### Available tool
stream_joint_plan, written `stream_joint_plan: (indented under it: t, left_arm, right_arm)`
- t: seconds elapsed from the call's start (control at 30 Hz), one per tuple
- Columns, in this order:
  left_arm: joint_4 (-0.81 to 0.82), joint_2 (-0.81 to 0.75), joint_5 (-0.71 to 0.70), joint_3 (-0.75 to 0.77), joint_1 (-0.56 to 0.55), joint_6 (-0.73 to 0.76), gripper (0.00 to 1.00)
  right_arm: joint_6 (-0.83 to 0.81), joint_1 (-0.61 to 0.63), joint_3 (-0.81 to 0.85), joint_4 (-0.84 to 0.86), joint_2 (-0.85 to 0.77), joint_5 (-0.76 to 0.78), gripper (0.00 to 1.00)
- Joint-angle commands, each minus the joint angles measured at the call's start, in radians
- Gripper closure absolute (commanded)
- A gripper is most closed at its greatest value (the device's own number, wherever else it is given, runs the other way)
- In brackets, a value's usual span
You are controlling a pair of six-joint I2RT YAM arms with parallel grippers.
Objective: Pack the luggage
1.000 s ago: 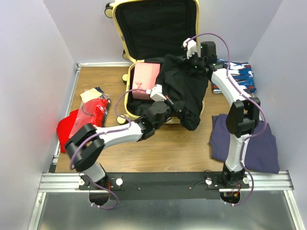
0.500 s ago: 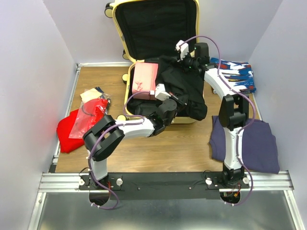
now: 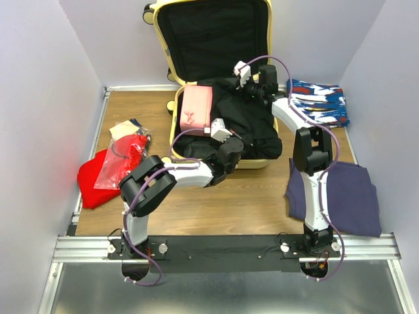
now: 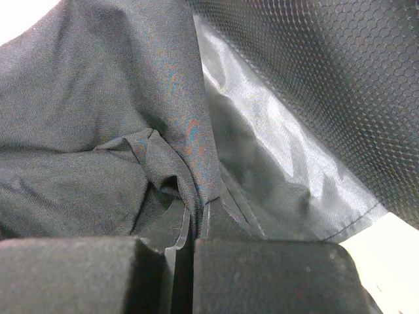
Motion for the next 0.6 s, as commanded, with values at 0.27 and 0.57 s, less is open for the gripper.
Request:
stream_joint_plan:
  t: [0.27,0.57]
  left_arm:
    - [0.011,-0.142,0.061,-0.094,-0.014,0.120,0.63]
    - [0.026,-0.329,0.108,-0.126,-0.012,0.226,0.14]
  right_arm:
    - [0.087,0.025,-0.034,0.208,0.014,0.055,0.59]
    - [0.148,0.025,-0.071,0.207,-0.110,0.087,0.14]
